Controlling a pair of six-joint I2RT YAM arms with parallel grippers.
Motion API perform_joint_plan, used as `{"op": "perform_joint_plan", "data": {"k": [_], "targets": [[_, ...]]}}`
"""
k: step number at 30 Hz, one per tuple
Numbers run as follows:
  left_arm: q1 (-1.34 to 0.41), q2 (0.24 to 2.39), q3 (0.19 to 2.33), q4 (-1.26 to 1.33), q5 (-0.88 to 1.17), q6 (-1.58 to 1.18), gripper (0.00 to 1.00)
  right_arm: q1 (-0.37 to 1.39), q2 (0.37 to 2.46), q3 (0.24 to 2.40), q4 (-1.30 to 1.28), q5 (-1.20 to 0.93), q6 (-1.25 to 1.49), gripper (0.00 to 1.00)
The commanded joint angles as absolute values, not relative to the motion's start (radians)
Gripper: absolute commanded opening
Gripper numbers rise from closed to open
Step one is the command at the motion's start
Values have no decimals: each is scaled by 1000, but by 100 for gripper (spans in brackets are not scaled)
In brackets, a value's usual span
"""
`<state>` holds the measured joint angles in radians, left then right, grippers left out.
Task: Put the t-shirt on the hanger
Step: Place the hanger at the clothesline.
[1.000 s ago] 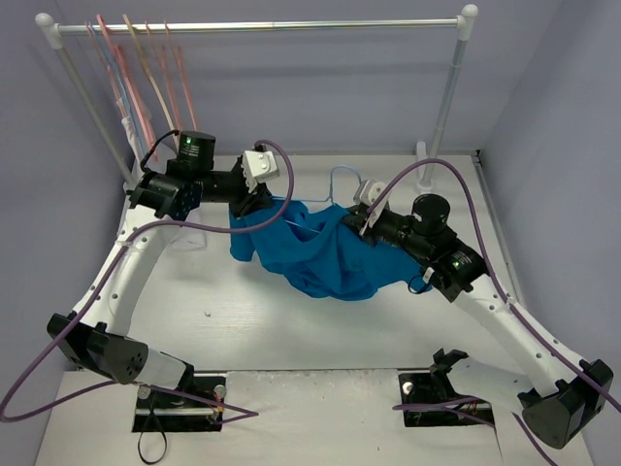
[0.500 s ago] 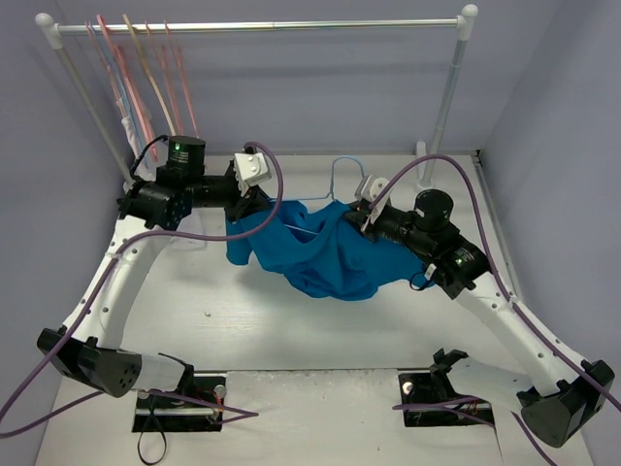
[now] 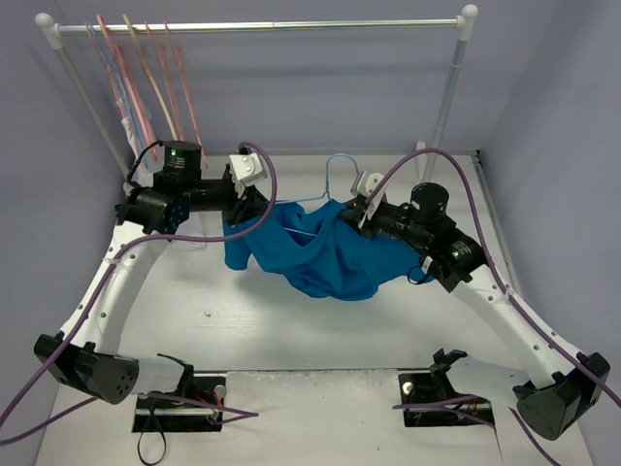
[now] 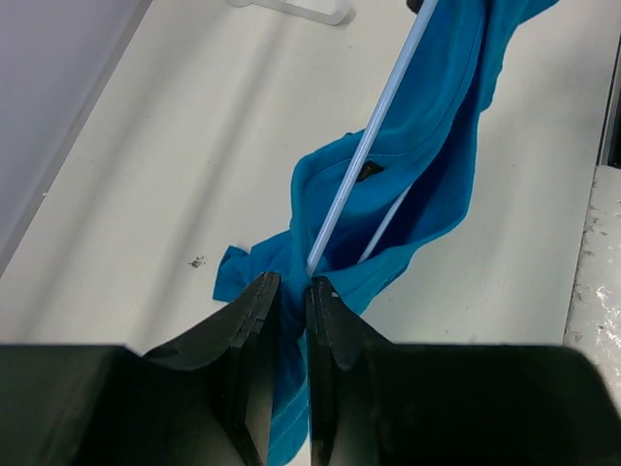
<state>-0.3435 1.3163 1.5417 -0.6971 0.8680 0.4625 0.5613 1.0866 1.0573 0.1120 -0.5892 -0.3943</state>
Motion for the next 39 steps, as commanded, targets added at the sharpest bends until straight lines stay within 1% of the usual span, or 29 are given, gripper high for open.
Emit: {"op": "perform_joint_plan", "data": {"k": [1,21,22,24,25,26,29,30,32,33,34,35,39], "targets": [[-370,1287,1562,-598,1011,420,16,572,1095,1127,244,-681,-387,0],[-388,1319,1575,-587,1043,390,18,572,1120,1138,256,-687,-397,0],[-388,1319,1575,-589,1040,391,16,572,1121,1137,255,-684,-400,0],[-388,1316,1575,-595,1034,397,8,571,1118,1135,250,-677,-405,0],[-388,1313,1572,-597,1020,397,0,566,1117,1132,245,-669,-411,0],[-388,1312,1572,-595,1013,397,0,563,1114,1132,242,-666,-413,1],[-388,1292,1554,-569,973,391,0,551,1103,1129,227,-644,-423,8],[-388,1284,1548,-554,959,381,0,549,1097,1129,213,-635,-428,14],[-388,1256,1520,-502,922,367,0,539,1089,1129,195,-611,-446,20],[-388,1235,1510,-456,905,350,0,535,1080,1131,178,-591,-457,26],[-388,1224,1497,-427,890,341,0,532,1075,1129,169,-591,-465,28],[-388,1213,1473,-402,862,331,0,525,1066,1129,157,-571,-471,33],[-388,1163,1415,-290,804,282,0,503,1040,1127,104,-529,-491,40]]}}
